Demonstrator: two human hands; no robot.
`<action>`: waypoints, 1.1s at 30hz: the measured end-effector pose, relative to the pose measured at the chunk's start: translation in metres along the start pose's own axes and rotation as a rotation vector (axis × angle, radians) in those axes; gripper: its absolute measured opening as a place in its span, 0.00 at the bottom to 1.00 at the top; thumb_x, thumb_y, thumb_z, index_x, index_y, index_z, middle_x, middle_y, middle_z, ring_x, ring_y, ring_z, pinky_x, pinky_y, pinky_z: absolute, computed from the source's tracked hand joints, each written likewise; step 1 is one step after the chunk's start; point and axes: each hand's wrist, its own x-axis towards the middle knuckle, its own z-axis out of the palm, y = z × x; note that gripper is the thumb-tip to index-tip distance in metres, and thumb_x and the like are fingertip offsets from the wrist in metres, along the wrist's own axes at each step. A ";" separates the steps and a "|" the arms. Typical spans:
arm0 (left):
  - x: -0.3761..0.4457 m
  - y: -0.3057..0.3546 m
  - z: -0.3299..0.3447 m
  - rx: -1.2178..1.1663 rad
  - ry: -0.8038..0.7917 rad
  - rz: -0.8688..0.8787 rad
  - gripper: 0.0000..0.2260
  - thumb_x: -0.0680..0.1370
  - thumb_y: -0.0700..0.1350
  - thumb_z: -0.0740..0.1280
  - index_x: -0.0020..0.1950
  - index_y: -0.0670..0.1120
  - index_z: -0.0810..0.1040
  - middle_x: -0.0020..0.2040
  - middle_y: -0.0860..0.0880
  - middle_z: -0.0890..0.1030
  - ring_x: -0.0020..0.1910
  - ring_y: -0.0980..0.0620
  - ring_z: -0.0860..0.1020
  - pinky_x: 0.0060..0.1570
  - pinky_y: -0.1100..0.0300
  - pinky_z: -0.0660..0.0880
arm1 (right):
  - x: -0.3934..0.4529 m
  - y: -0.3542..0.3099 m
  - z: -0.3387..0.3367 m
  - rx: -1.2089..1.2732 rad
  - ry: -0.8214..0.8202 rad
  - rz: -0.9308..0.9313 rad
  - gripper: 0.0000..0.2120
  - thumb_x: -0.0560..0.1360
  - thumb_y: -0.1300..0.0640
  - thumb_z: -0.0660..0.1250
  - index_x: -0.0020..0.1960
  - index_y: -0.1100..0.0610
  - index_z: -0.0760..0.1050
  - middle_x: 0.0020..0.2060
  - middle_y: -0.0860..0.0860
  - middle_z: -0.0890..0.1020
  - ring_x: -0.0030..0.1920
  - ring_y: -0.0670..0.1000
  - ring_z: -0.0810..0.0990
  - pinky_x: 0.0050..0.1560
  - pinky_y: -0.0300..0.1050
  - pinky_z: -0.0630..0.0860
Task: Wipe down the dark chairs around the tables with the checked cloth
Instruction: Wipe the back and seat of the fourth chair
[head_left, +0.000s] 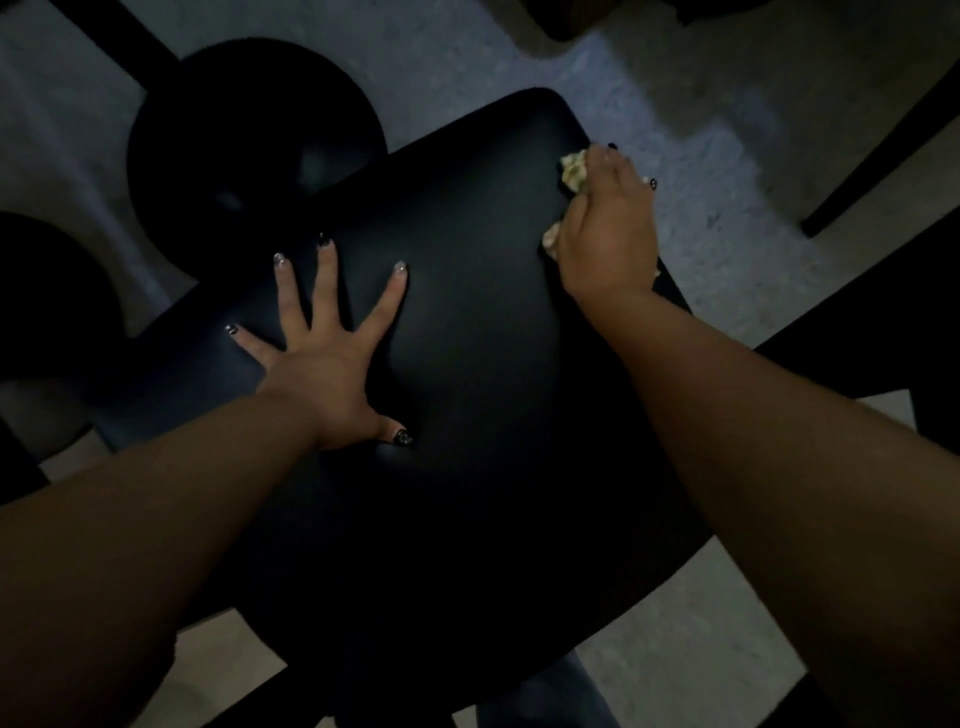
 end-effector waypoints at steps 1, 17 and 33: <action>0.000 0.000 0.001 0.000 0.002 0.000 0.66 0.56 0.64 0.79 0.67 0.70 0.24 0.67 0.50 0.16 0.69 0.36 0.21 0.60 0.19 0.46 | -0.003 0.000 0.002 0.020 0.030 0.017 0.23 0.79 0.62 0.51 0.74 0.63 0.61 0.73 0.59 0.64 0.73 0.57 0.61 0.75 0.52 0.51; -0.003 -0.002 0.004 0.116 0.092 0.055 0.66 0.56 0.68 0.77 0.69 0.66 0.23 0.71 0.45 0.21 0.72 0.33 0.28 0.61 0.21 0.49 | -0.163 0.045 -0.011 -0.045 0.224 0.419 0.31 0.71 0.59 0.49 0.74 0.63 0.62 0.73 0.61 0.64 0.74 0.62 0.60 0.75 0.52 0.50; 0.007 -0.013 0.013 0.203 0.234 0.259 0.67 0.58 0.69 0.75 0.77 0.50 0.31 0.75 0.37 0.30 0.75 0.36 0.32 0.72 0.36 0.42 | -0.189 0.044 -0.007 -0.129 0.289 0.854 0.27 0.74 0.63 0.58 0.72 0.67 0.61 0.72 0.65 0.62 0.73 0.63 0.59 0.74 0.59 0.51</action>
